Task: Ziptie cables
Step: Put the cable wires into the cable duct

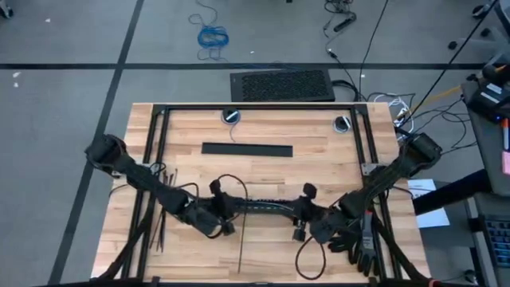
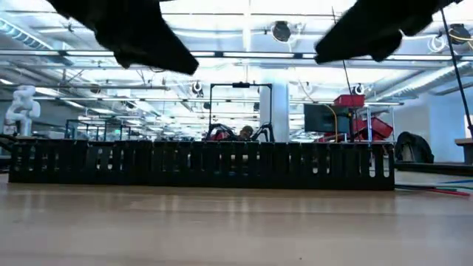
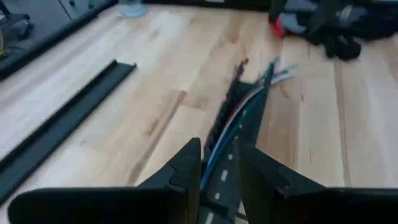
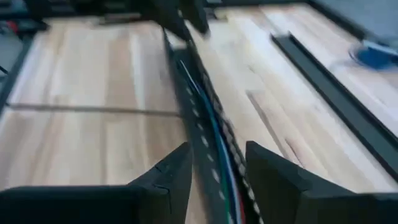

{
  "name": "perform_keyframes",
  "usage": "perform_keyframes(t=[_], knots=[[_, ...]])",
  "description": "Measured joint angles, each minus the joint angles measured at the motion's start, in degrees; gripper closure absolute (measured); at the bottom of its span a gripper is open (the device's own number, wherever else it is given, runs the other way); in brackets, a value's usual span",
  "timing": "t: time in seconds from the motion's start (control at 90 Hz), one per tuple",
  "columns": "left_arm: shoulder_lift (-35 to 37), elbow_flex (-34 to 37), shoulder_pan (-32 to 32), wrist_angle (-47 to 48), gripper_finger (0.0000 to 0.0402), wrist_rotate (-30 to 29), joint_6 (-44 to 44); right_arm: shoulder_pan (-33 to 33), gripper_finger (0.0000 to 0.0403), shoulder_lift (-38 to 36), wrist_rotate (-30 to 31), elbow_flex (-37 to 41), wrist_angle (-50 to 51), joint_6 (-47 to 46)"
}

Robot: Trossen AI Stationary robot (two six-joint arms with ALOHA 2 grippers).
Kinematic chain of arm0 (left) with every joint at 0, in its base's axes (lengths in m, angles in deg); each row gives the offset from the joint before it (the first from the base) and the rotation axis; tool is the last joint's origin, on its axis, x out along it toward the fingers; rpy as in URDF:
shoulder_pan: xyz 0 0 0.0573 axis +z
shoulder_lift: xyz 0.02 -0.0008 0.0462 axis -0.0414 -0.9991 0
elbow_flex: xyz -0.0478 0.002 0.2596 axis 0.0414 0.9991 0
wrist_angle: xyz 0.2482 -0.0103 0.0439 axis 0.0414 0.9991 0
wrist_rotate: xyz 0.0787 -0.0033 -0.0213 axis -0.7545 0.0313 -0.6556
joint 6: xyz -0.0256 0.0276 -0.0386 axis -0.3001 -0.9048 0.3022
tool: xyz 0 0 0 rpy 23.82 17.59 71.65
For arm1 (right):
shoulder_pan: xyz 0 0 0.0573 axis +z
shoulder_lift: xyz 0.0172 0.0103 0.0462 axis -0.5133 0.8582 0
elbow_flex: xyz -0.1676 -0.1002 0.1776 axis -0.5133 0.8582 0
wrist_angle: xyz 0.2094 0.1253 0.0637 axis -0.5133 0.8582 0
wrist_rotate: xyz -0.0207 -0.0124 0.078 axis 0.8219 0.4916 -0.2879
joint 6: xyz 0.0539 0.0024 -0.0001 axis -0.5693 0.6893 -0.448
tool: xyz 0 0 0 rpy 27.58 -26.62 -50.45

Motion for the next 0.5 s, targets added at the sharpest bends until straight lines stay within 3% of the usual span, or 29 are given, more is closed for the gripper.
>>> perform_keyframes(t=[0.111,0.267,0.378,0.5], knots=[[0.33,-0.02,-0.07,-3.97,0.0308,8.59,-2.42,0.01,0.0271,0.15,-4.98,0.0,4.98,-1.9],[-3.56,-0.13,-1.88,-20.28,0.0308,20.17,-7.82,-0.01,0.0271,0.15,-6.92,0.0,15.17,-9.58],[-5.86,-0.13,-3.6,-24.61,0.0308,20.49,-7.76,0.43,0.0278,0.75,-11.51,0.0,20.36,-17.42],[-6.04,-0.11,-5.03,-22.18,0.0308,15.66,-4.74,2.27,0.0296,3.44,-12.96,0.04,20.06,-20.8]])
